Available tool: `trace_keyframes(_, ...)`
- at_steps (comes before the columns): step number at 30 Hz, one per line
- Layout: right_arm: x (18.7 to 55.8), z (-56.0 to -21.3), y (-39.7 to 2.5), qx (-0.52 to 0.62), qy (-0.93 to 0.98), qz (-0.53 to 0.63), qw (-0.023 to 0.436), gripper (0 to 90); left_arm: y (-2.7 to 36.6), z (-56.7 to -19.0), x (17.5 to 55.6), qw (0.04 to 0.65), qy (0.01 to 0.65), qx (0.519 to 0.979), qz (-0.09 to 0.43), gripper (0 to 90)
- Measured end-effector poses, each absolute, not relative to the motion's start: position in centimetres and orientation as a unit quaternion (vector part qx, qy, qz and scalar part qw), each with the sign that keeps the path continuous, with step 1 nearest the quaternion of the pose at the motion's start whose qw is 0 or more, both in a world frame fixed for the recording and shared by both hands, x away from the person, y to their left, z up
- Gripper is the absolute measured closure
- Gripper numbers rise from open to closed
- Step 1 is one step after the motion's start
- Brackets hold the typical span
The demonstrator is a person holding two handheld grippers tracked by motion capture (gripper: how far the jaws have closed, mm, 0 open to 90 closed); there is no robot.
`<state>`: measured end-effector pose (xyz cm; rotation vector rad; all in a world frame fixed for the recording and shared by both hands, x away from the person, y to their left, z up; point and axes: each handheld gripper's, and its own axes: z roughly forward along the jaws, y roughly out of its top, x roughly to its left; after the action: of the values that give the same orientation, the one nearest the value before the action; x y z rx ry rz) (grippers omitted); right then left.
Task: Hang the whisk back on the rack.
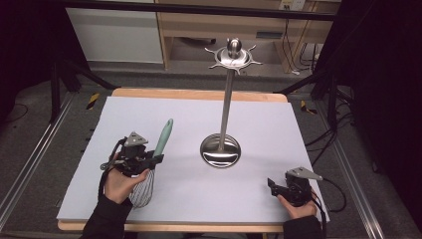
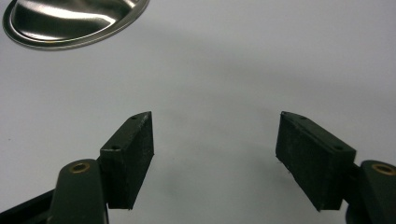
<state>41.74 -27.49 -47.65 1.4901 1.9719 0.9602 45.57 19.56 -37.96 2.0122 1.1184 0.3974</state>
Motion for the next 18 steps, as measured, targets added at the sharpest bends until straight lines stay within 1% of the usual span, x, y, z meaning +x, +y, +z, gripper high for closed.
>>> trace_keyframes(8,41.6,-47.5,-27.6,0.546,0.719,0.356,0.241,27.8,20.6,-37.6,44.6,0.409,0.444,0.78,0.164,69.1)
trace_keyframes(18,41.5,-47.4,-27.7,0.545,0.72,0.355,0.243,27.7,22.1,-36.3,43.3,0.439,0.443,0.761,0.181,69.1)
